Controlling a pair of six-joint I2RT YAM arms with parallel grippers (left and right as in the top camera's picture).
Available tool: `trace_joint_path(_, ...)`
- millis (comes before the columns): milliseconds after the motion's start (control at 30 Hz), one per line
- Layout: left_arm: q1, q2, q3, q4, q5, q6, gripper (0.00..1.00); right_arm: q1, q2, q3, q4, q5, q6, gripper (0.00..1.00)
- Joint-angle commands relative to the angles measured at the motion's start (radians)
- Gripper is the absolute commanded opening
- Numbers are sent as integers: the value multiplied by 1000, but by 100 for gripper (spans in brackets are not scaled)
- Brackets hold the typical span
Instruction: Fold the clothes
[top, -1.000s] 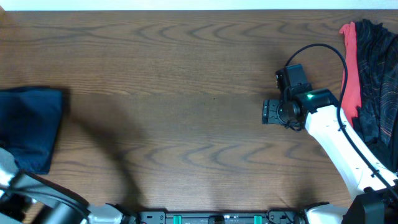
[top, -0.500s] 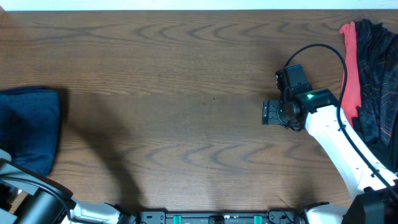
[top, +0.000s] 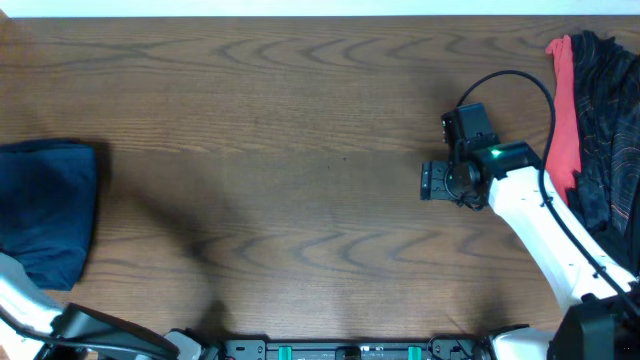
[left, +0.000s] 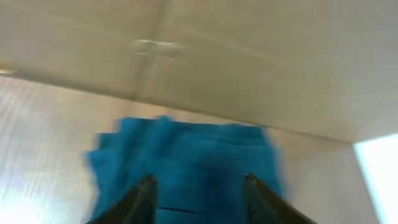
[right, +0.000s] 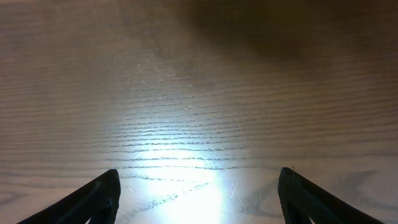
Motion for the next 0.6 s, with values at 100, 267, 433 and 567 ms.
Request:
trace_joint_path(100,-107,128,7,-22,52,147,11,-6,26,-1,0,9,-11,79)
trace_joint_path(267,-130,298,7,2,35,200,11,-6,26,-1,-11,6,-11,79)
trace_joint_path(433,-130,444,7,7,-66,236,11,-6,26,-1,-23,6,-11,79)
trace_joint_path(567,-138,533,7,10,-60,236,11,-6,26,-1,-23,6,-11,79)
